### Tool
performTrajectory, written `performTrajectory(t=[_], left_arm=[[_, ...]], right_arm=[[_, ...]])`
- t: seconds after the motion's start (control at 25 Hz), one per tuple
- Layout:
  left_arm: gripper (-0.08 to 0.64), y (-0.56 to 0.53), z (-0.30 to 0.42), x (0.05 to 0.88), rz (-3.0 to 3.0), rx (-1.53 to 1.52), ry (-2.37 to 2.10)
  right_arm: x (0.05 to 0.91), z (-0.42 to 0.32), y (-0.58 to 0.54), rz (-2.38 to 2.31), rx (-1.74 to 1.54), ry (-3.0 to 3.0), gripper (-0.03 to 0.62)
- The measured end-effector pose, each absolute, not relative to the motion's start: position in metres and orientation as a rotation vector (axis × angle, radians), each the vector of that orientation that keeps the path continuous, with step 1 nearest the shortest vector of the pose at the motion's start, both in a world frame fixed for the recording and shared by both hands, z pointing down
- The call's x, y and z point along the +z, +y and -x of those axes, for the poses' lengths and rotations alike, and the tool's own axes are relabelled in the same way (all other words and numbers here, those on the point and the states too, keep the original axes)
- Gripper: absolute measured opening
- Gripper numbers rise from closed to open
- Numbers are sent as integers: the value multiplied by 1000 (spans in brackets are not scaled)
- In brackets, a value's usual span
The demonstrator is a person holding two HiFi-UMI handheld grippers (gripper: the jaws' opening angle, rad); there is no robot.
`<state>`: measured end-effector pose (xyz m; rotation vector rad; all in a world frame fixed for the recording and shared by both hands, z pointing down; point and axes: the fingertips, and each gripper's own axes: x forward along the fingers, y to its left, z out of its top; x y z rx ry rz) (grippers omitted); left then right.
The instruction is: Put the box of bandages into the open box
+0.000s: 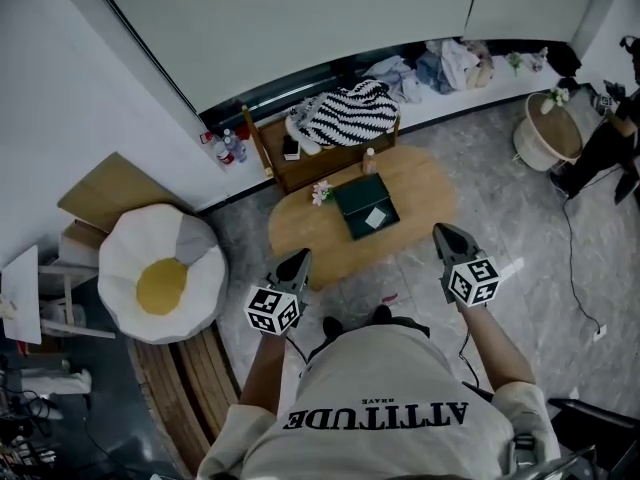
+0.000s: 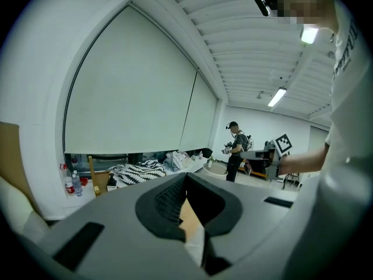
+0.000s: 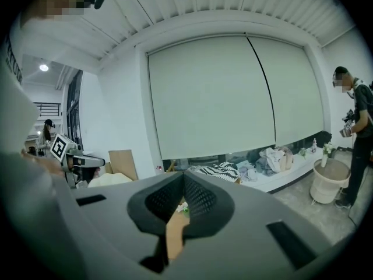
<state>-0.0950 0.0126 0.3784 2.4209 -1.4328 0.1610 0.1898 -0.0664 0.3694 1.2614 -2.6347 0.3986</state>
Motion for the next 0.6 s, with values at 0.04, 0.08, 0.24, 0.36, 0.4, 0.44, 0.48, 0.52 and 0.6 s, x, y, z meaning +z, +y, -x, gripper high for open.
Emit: performTrajectory(t=[0.04,0.08,0.24,0.36,0.4,0.44,0.48,0.52,0.6], left_arm=[[21,13,96,378,-2424,160,-1431],[21,14,96,378,-2426,159,-1430],[21,15,99,377,-2431,147,-1429],[21,14,101,375,-2433,140,-1428],[21,14,101,374,-2433,138,-1429],[21,14,102,374,-2432,137,-1429],[21,14,103,374,-2431,135,-1431],[21,14,104,374,-2429,134,-1432],[21,15,106,374,-2426,133,-1434]], right_arm=[[368,-189,-65,-1264,392,-2636,20],[366,-189,-64,-1265,384,-2638,20],[361,-186,-61,-1275,368,-2647,20],[359,-184,-63,-1280,376,-2651,20],[358,-183,-63,-1281,379,-2651,20],[358,-182,-63,-1282,381,-2651,20],[358,-181,-63,-1282,383,-2651,20],[358,-181,-63,-1284,384,-2651,20],[359,-180,-64,-1288,391,-2651,20]])
